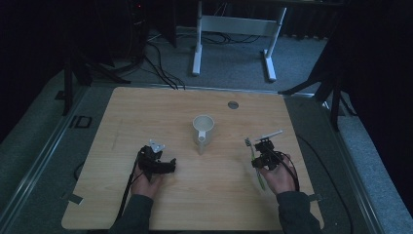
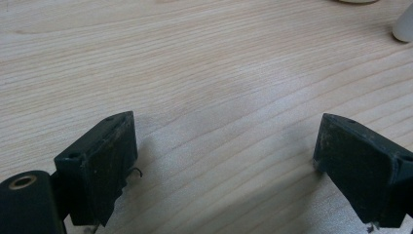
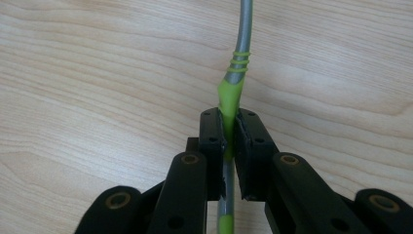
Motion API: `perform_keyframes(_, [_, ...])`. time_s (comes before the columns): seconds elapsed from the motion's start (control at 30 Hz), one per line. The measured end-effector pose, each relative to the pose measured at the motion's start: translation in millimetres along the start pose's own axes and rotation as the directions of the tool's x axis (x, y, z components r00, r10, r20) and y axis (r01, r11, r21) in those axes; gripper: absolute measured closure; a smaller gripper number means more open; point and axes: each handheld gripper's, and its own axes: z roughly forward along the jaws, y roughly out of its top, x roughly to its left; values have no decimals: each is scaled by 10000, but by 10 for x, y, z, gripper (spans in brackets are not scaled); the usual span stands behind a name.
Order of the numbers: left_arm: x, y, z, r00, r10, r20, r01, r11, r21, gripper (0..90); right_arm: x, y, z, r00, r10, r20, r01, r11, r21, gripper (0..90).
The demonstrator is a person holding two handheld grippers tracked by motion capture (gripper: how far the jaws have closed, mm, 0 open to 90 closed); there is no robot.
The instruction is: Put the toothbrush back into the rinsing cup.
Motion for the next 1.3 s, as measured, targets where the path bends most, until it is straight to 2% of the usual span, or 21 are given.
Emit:
perform_keyframes(0.23, [1,0,0,10000,11,-1,-11,10000,0,91,21,8,-12,9999,-110,-120,107,9996,-271,822])
perform_keyframes(0.53, [-1,1,0,10000,3,-2,-3,10000,-1,92,29,24,-55,9993,-161,-324,125,9943,-1063,822])
perform_keyframes(0.83, [-8,1,2,10000,-10,0,10,10000,-15,91,63,39,-102,9986,-417,-312,352,9822,-1844,822])
perform_keyframes(1.17, [-10,2,1,10000,-2,0,2,10000,-2,92,90,50,-123,9980,-598,-186,536,9696,-2388,822])
perform_keyframes(1.23, [-10,2,1,10000,0,-1,0,10000,-1,91,92,53,-128,9974,-706,-125,650,9634,-2600,822])
perform_keyframes(1.3, [-11,2,2,10000,-9,0,9,10000,-9,92,85,56,-135,9968,-685,-418,549,9618,-2682,822])
